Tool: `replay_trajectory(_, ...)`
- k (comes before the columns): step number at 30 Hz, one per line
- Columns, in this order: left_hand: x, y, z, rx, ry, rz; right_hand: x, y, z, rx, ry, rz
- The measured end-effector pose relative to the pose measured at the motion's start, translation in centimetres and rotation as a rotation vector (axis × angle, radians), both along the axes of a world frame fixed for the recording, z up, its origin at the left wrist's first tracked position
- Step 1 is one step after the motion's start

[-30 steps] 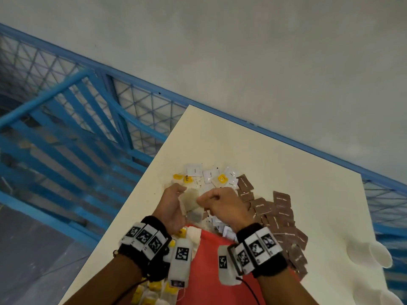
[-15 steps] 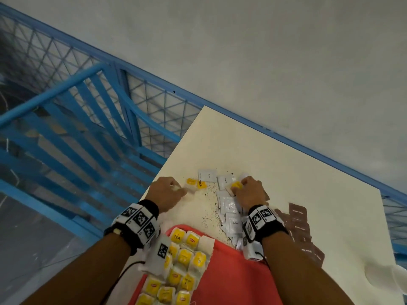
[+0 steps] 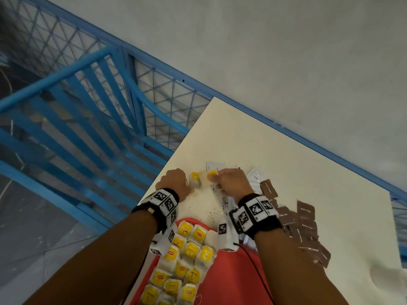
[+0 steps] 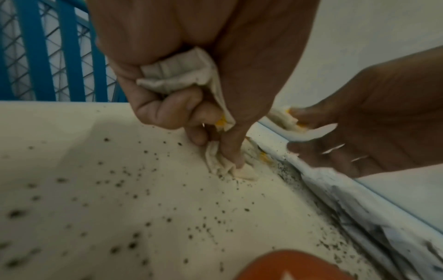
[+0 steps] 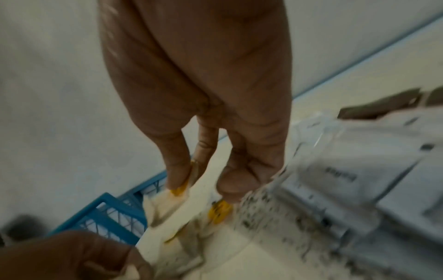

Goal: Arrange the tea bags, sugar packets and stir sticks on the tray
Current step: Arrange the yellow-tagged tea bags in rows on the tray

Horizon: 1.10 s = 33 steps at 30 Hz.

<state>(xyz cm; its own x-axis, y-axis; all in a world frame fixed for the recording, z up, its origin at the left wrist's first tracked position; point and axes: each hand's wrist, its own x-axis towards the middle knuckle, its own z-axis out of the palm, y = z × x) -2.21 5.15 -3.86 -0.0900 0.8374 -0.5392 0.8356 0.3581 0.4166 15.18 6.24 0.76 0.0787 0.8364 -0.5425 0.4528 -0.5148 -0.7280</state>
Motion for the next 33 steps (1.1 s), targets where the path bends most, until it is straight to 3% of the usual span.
replay_trajectory(6,-2.5,-0.8,0.0,-0.003,-0.181,0.018,-5.0,1.4,-2.6,0.014,-0.508,0.156)
replay_trajectory(8,-3.0,-1.2,0.3,-0.014,-0.211,-0.004,-5.9,1.3,-3.4,-0.028,-0.587,0.17)
replay_trajectory(16,-4.2,-2.9,1.0,-0.014,-0.396,-0.024,-4.7,-0.3,-3.9,0.146,-0.458,0.101)
replay_trajectory(20,-4.7,-3.5,0.6,0.02,-0.421,0.005,-2.8,-1.7,-2.9,0.206,-0.224,0.038)
replay_trajectory(23,-4.8,-3.6,0.4,0.028,-0.403,0.033,-1.9,-2.1,-1.7,0.077,0.049,0.045)
replay_trajectory(25,-4.7,-3.5,0.5,0.041,-0.399,0.016,-1.9,-2.0,-1.1,0.006,0.133,0.13)
replay_trajectory(29,-4.3,-3.5,0.5,0.06,-0.416,0.044,-2.8,-1.9,-1.7,0.063,-0.034,0.38)
replay_trajectory(33,-4.2,-3.5,0.6,0.064,-0.416,0.031,-4.6,-2.5,-3.5,0.187,-0.244,0.506)
